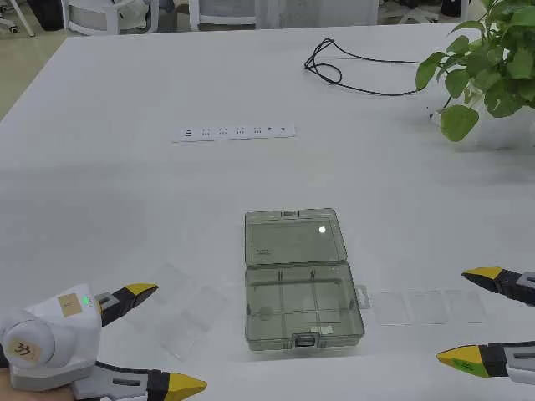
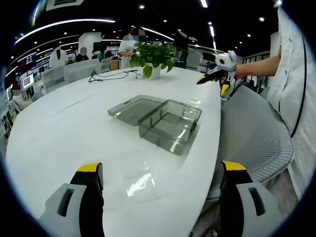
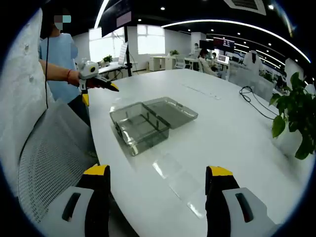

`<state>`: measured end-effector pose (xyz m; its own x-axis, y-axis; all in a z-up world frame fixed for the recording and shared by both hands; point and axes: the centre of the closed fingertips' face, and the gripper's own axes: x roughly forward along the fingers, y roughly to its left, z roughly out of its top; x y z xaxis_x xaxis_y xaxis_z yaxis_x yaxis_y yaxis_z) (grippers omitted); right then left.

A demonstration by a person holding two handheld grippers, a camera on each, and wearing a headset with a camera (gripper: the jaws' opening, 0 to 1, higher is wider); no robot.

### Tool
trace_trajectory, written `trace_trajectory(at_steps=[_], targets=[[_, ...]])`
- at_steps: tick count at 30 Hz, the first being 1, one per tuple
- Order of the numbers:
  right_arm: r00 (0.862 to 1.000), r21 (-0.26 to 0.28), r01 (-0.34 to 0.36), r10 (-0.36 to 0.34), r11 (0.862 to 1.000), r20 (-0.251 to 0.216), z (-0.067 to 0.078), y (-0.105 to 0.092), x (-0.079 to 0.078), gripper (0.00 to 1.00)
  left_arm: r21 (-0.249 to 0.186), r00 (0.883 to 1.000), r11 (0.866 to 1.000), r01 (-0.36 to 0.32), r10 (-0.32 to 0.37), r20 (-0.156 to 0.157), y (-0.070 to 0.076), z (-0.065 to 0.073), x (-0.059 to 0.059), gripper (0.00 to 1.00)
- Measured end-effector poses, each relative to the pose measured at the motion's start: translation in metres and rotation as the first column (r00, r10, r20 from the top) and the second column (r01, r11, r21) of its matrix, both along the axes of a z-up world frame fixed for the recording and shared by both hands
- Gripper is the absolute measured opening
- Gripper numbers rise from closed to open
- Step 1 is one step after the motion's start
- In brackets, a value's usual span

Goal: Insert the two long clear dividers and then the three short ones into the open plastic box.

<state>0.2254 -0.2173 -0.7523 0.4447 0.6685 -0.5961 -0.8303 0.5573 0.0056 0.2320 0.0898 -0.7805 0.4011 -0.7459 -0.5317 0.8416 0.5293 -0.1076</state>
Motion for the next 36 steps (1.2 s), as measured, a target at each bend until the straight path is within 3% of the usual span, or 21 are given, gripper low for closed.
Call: trace_trajectory(at_steps=[23,36], targets=[[1.000,0.006,0.000,0.000,1.000,0.000,0.000,0.001,0.002,0.80,0.005,1.000,1.000,-0.004,0.004,0.000,0.005,0.001,0.006,1.00],[1.000,0.003,-0.006,0.006,1.000,-0.005,-0.002,0.001,0.002,0.80,-0.006,1.000,1.000,0.017,-0.017,0.006,-0.006,0.004,0.005,1.00]])
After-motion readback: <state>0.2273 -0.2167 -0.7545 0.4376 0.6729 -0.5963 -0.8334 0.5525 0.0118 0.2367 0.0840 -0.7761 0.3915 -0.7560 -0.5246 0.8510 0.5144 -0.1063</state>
